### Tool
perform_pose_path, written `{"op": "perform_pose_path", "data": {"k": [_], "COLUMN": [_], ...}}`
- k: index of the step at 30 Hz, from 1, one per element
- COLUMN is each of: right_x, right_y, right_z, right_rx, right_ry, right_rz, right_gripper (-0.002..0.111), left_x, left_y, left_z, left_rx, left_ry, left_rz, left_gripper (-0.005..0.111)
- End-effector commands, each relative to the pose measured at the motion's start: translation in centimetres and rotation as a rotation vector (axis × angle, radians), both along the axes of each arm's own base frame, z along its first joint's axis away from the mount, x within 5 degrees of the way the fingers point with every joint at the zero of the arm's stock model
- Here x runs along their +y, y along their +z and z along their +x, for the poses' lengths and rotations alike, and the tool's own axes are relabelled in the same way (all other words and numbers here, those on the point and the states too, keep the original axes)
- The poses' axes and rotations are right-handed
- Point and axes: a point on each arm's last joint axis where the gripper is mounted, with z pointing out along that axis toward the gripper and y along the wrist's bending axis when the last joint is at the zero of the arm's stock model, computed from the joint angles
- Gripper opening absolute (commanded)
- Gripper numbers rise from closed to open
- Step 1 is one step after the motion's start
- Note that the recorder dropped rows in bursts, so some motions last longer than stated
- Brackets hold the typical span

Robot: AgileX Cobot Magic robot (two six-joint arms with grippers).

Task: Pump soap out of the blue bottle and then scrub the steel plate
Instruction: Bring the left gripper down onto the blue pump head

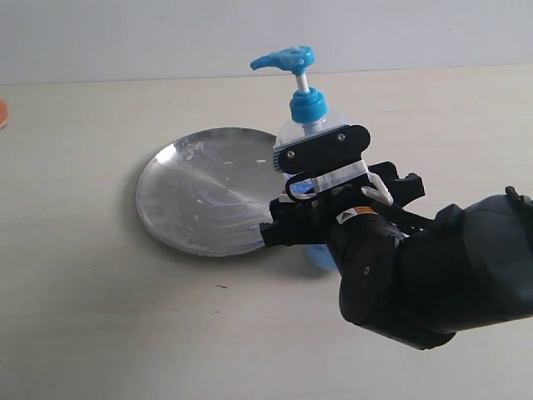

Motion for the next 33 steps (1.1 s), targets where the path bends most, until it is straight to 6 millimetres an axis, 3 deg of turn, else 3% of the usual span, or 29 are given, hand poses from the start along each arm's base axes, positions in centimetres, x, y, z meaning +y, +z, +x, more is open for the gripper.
{"op": "perform_pose_path", "data": {"k": [1,12,17,22,26,33], "right_x": [0.1,0.1,0.0,-0.1,-0.2,-0.3], "right_y": [0.7,0.7,0.6,0.6,0.6,0.5], "right_z": [0.3,0.3,0.3,0.3,0.3,0.3], "right_rx": [-0.068,-0.069,-0.062,-0.057,-0.051,-0.047], "right_ry": [0.003,0.021,0.010,0.003,-0.007,-0.007], "right_rz": [-0.008,-0.039,-0.048,-0.056,-0.058,-0.077], "right_gripper": [0.000,0.000,0.000,0.000,0.000,0.000], "left_x": [-2.0,-5.1,-7.2,-10.2,-12.3,-14.7], "left_y": [1.4,6.8,8.0,7.9,6.8,5.2], "left_z": [3.2,9.0,10.7,11.7,12.5,13.0], "left_rx": [0.075,0.040,0.032,0.034,0.050,0.075], "left_ry": [-0.119,-0.309,-0.386,-0.486,-0.549,-0.607], "left_rz": [-0.064,-0.230,-0.240,-0.215,-0.184,-0.176], "left_gripper": [0.000,0.000,0.000,0.000,0.000,0.000]}}
